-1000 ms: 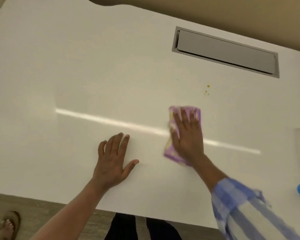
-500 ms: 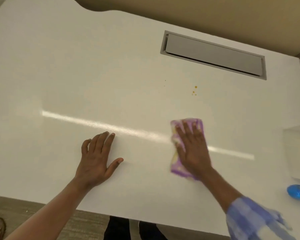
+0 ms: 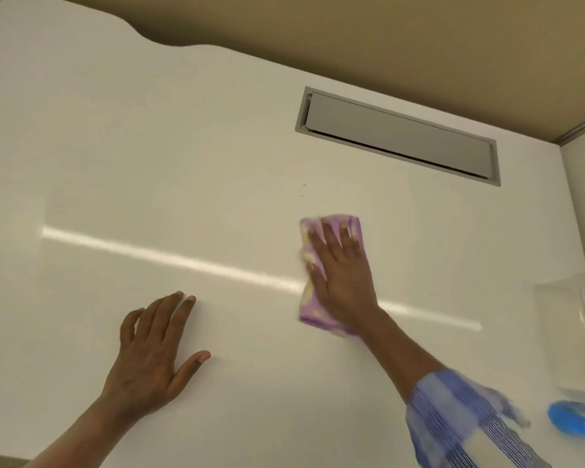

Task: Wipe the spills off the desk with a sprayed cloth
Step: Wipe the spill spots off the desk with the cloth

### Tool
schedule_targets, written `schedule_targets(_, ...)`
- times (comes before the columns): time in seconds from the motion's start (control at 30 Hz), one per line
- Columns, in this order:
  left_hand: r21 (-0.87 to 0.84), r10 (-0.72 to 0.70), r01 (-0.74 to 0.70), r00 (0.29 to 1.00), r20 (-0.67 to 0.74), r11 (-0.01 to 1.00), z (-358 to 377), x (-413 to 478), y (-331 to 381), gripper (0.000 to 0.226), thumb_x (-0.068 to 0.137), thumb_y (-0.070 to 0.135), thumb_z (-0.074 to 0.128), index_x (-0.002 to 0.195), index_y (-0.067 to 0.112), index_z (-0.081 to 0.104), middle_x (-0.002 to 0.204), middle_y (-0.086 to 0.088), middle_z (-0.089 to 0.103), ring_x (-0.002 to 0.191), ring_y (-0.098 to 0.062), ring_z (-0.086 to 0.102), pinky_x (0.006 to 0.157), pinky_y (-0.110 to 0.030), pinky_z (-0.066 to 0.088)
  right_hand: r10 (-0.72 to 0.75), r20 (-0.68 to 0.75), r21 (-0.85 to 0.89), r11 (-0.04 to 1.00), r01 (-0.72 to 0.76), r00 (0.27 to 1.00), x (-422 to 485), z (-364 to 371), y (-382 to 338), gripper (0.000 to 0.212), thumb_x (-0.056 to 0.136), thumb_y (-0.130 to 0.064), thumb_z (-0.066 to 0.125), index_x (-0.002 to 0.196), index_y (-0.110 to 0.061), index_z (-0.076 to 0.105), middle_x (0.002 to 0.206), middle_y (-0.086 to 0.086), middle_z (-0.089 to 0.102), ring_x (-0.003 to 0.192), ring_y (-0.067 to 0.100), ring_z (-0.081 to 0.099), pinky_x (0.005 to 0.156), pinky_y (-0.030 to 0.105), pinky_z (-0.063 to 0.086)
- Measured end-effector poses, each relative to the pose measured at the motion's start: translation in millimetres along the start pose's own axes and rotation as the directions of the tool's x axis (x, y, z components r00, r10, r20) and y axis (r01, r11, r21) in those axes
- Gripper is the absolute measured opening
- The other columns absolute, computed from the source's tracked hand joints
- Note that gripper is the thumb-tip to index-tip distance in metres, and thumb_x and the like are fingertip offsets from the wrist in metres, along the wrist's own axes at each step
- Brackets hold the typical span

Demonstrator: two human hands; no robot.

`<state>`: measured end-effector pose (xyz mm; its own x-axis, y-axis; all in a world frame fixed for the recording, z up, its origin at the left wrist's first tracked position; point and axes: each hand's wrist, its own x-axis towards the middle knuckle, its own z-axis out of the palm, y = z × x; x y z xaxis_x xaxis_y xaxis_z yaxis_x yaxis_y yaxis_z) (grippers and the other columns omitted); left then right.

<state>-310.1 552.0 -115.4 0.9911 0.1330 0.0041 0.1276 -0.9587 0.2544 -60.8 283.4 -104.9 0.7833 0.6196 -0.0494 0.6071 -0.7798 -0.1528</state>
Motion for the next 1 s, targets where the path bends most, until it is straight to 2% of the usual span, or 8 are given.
schedule_targets(0.07,-0.009,-0.003,0.003,1.000,0.012,1.000,-0.1,0.6,-1.0,0.081,0.100,0.068,0.027,0.151,0.008,0.044,0.152,-0.015,0.048,0.135,-0.034,0.047,0.109,-0.055,0.030,-0.012,0.010,0.029,1.000,0.011,1.000,-21.8,-2.7,23.1,0.061,0.110,-0.044,0.029,0.166,-0.024,0.020,0.175,-0.001,0.017,0.164,0.025,0.008,0.133,0.048,0.013)
schedule_targets(0.2,-0.002,0.002,-0.002,1.000,0.026,1.000,0.4,0.1,-2.3,0.082,0.099,0.068,0.028,0.152,0.008,0.044,0.154,-0.016,0.048,0.136,-0.033,0.046,0.109,-0.054,0.030,0.251,-0.016,0.008,0.968,-0.251,0.968,35.1,-26.6,76.0,0.064,0.106,-0.043,0.023,0.164,-0.016,0.030,0.173,0.008,0.025,0.161,0.035,0.018,0.132,0.052,0.010)
schedule_targets(0.37,0.008,-0.010,0.010,1.000,0.029,1.000,3.2,0.7,-4.6,0.083,0.098,0.071,0.027,0.151,0.011,0.045,0.152,-0.015,0.051,0.135,-0.032,0.046,0.110,-0.052,0.027,0.427,-0.062,0.003,0.904,-0.427,0.902,148.3,-28.5,43.9,0.063,0.109,-0.044,0.028,0.166,-0.018,0.020,0.174,0.014,0.016,0.161,0.045,0.008,0.130,0.056,0.005)
schedule_targets(0.53,0.003,-0.023,0.023,0.999,0.032,1.000,1.7,1.4,-2.8,0.082,0.097,0.072,0.027,0.150,0.012,0.046,0.151,-0.014,0.053,0.133,-0.030,0.047,0.114,-0.045,0.021,0.045,-0.024,0.062,0.997,-0.044,0.999,145.8,-5.2,-58.3,0.065,0.108,-0.047,0.034,0.166,-0.022,0.020,0.176,0.006,0.013,0.162,0.041,0.002,0.130,0.054,0.006)
schedule_targets(0.63,0.002,-0.028,0.028,0.999,0.032,1.000,0.5,1.9,-2.1,0.082,0.097,0.072,0.028,0.150,0.012,0.046,0.150,-0.014,0.054,0.133,-0.030,0.048,0.113,-0.045,0.022,-0.228,-0.029,0.113,0.967,0.229,0.973,74.4,14.2,-88.3,0.064,0.108,-0.045,0.036,0.166,-0.023,0.020,0.176,0.002,0.013,0.164,0.034,0.003,0.132,0.052,0.007)
schedule_targets(0.73,0.014,-0.025,0.024,0.999,0.029,1.000,1.8,1.8,-2.7,0.082,0.097,0.072,0.028,0.151,0.012,0.045,0.151,-0.014,0.053,0.133,-0.030,0.048,0.110,-0.050,0.028,-0.338,-0.016,0.078,0.938,0.338,0.941,30.1,14.0,-55.4,0.060,0.111,-0.041,0.032,0.166,-0.021,0.022,0.175,0.000,0.020,0.163,0.026,0.012,0.133,0.052,0.009)
schedule_targets(0.87,0.017,-0.020,0.020,0.999,0.025,1.000,-0.1,2.2,-1.5,0.082,0.097,0.072,0.028,0.150,0.011,0.045,0.150,-0.015,0.054,0.133,-0.031,0.047,0.109,-0.052,0.028,-0.037,-0.009,-0.007,0.999,0.037,0.999,88.4,-11.9,7.0,0.059,0.110,-0.038,0.033,0.165,-0.019,0.025,0.174,0.003,0.022,0.163,0.032,0.015,0.132,0.052,0.006)
schedule_targets(1.0,0.010,0.000,0.000,1.000,0.024,1.000,-0.8,2.5,-0.2,0.083,0.097,0.072,0.030,0.152,0.012,0.043,0.151,-0.015,0.054,0.135,-0.029,0.046,0.114,-0.048,0.022,0.222,-0.044,-0.018,0.975,-0.222,0.974,187.8,-23.7,-10.3,0.061,0.109,-0.043,0.024,0.165,-0.020,0.022,0.174,0.011,0.018,0.161,0.041,0.011,0.130,0.055,0.004)
